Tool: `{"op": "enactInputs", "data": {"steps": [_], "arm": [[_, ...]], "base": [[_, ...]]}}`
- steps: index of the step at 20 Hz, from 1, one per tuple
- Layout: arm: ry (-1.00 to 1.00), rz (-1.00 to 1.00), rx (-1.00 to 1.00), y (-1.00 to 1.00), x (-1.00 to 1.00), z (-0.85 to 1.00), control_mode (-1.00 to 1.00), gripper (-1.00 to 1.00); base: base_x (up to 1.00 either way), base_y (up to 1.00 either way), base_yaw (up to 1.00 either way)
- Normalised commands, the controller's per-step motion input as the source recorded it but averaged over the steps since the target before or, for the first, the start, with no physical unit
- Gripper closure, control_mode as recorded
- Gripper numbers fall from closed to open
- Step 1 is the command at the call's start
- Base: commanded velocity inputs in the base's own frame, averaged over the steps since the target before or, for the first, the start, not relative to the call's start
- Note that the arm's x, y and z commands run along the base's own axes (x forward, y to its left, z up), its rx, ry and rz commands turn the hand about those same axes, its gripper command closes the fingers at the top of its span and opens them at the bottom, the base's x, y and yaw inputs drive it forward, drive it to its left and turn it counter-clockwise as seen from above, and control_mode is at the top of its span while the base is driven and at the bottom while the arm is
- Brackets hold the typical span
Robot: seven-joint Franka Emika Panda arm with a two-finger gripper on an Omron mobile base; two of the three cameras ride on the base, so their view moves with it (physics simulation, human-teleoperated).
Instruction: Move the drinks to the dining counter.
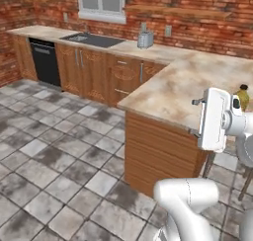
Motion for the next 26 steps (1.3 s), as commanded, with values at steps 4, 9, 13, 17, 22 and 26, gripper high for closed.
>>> {"op": "enactInputs", "data": {"steps": [4, 9, 13, 17, 22, 26], "arm": [[0.00, 0.00, 0.00, 0.00, 0.00, 0.00, 1.00, -1.00], [0.00, 0.00, 0.00, 0.00, 0.00, 0.00, 1.00, -1.00], [0.00, 0.00, 0.00, 0.00, 0.00, 0.00, 1.00, -1.00], [0.00, 0.00, 0.00, 0.00, 0.00, 0.00, 1.00, -1.00], [0.00, 0.00, 0.00, 0.00, 0.00, 0.00, 1.00, -1.00], [0.00, 0.00, 0.00, 0.00, 0.00, 0.00, 1.00, -1.00]], "base": [[0.00, 0.00, 0.64], [0.00, 0.00, 0.63], [0.00, 0.00, 0.61], [0.00, 0.00, 0.61], [0.00, 0.00, 0.60], [0.00, 0.00, 0.59]]}}
